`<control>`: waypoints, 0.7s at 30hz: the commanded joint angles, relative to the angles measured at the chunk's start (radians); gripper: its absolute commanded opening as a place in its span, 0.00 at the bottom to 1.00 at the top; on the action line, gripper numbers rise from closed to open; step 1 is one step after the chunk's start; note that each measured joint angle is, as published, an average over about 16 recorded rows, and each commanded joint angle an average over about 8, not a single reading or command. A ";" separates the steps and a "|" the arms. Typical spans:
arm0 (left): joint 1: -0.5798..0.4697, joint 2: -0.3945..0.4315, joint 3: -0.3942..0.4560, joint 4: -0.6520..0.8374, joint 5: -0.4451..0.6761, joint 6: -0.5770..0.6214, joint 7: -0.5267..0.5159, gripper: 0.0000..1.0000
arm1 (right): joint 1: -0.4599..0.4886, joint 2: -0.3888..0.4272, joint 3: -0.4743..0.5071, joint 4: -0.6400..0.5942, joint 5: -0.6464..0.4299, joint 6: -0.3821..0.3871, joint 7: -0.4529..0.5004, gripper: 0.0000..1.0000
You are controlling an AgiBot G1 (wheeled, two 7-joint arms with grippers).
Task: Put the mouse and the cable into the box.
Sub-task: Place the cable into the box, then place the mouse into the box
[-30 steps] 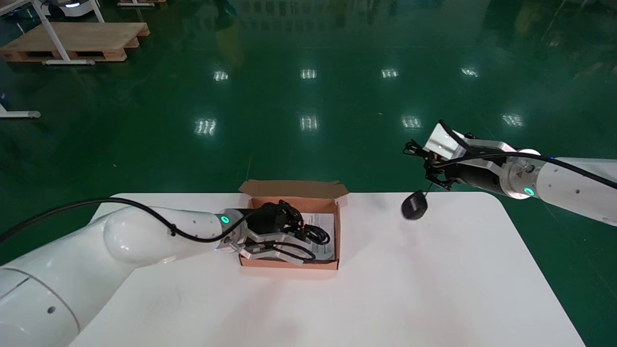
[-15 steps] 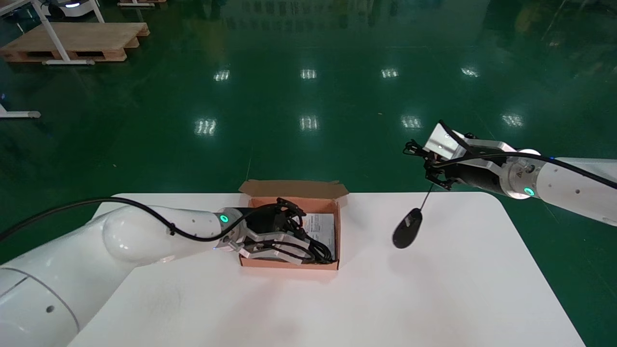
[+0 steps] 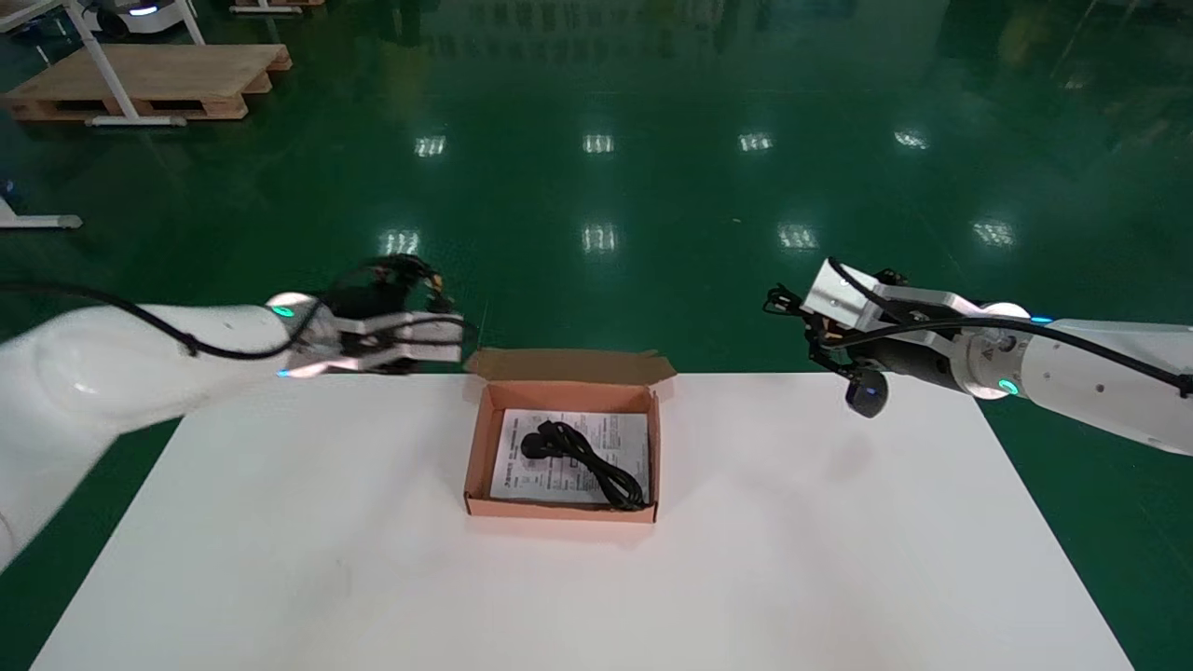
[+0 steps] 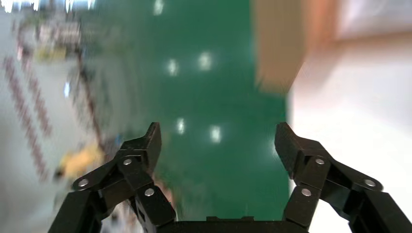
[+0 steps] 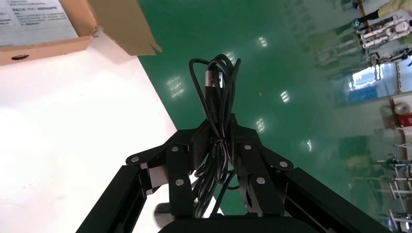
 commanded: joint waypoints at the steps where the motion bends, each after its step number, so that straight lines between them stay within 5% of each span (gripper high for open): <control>1: -0.029 -0.031 -0.004 0.035 0.010 -0.025 -0.036 1.00 | -0.004 -0.002 -0.002 0.004 -0.001 0.001 -0.003 0.00; 21: -0.038 -0.092 0.043 -0.020 0.106 -0.041 -0.212 1.00 | -0.010 -0.182 -0.042 0.159 0.034 0.062 -0.102 0.00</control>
